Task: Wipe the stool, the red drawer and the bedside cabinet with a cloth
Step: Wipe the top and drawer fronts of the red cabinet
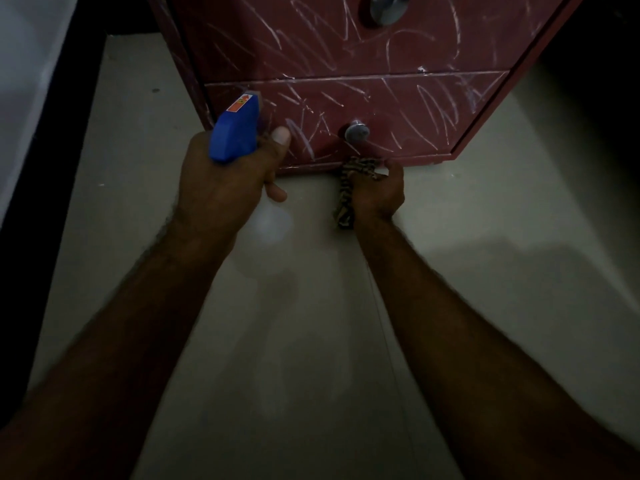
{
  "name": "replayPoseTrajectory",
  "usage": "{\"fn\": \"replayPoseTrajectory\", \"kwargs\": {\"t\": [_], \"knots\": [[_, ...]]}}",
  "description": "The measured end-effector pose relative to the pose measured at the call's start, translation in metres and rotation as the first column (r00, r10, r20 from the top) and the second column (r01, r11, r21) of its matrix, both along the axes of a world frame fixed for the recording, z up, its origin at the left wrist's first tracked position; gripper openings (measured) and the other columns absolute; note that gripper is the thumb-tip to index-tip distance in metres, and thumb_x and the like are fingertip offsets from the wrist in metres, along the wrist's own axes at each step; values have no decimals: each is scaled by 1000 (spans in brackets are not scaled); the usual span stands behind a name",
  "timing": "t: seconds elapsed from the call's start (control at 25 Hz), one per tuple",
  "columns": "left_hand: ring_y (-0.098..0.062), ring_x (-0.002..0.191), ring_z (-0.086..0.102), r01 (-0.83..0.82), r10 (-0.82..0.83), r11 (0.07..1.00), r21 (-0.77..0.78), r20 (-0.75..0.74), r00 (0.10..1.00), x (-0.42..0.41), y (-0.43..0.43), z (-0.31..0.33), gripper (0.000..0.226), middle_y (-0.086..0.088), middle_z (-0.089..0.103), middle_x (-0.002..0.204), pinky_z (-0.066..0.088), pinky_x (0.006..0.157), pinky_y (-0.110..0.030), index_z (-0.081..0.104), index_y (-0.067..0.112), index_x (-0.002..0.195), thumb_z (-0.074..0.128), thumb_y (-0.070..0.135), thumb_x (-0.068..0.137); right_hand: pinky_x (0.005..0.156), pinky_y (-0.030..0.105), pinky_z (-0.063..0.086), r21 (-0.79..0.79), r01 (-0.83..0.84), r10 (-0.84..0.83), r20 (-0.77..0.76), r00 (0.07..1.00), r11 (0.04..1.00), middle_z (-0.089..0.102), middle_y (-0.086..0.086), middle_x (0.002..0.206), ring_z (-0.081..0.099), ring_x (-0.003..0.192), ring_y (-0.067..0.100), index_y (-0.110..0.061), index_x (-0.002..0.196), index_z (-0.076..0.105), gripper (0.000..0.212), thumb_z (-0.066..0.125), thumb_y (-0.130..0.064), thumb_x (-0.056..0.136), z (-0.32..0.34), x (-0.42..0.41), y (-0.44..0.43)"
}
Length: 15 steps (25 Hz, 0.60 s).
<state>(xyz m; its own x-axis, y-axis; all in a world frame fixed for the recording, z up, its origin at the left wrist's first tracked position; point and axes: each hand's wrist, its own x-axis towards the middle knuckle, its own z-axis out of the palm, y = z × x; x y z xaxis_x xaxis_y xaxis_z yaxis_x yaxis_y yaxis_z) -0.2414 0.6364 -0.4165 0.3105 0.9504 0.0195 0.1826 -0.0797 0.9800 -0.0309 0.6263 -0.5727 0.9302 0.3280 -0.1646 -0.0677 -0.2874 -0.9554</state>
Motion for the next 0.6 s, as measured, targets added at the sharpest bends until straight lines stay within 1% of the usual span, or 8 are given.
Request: {"fn": "replayPoseTrajectory", "kwargs": {"t": [0.04,0.12,0.2,0.28,0.4,0.48,0.52,0.6], "knots": [[-26,63,70,0,0,1000,6,-3,1000,0,0,0,26,-17,60,80,63,72,-44,59,17,81,71,35,94,75,21,53,7,8,-8,-14,1000,1000,69,-3,98,66,85,12,-19,131,60,55,84,-12,82,2,1,0],[-27,63,69,2,-2,1000,17,1,1000,-1,-2,2,24,-16,59,79,63,67,-39,58,16,82,70,34,94,77,19,49,8,95,-95,-42,995,995,65,-6,98,66,92,15,-17,134,60,54,81,-13,85,9,10,-2],[-29,63,67,-5,5,1000,26,16,1000,-2,-3,3,24,-15,58,78,61,64,-35,58,15,84,71,32,94,81,21,48,-11,135,-136,-43,990,991,69,-1,109,67,101,18,-17,135,61,51,78,-15,87,11,16,-2],[-30,62,66,-22,21,999,31,29,999,-3,-3,1,25,-19,57,78,61,62,-34,58,11,85,72,30,94,83,23,51,-16,88,-88,-16,996,996,72,2,113,69,101,19,-18,131,62,49,80,-16,85,10,7,0],[-30,61,68,-29,28,999,23,21,999,-2,-5,-3,28,-20,59,80,63,66,-42,59,9,86,73,33,93,85,30,59,6,-35,35,7,999,999,74,1,108,71,95,19,-32,116,58,50,86,-16,78,1,-8,3],[-31,62,70,-41,41,999,4,16,999,-2,-8,-5,29,-20,60,79,63,67,-43,59,12,84,73,35,92,84,28,59,31,12,-12,-8,1000,999,73,2,112,70,95,17,-28,122,60,51,85,-14,80,2,-2,3],[-31,63,71,-49,49,999,-1,10,999,-3,-9,-6,29,-19,60,78,62,68,-40,58,13,82,73,36,92,83,25,56,29,67,-67,-28,997,997,71,1,115,67,95,15,-23,129,60,53,83,-14,83,6,3,2],[-30,63,72,-58,58,998,4,1,998,-2,-11,-4,28,-19,60,77,60,67,-24,58,16,80,72,35,93,82,21,51,0,115,-114,-68,991,993,66,0,113,64,97,15,-19,137,58,55,80,-15,86,6,10,3]]}}
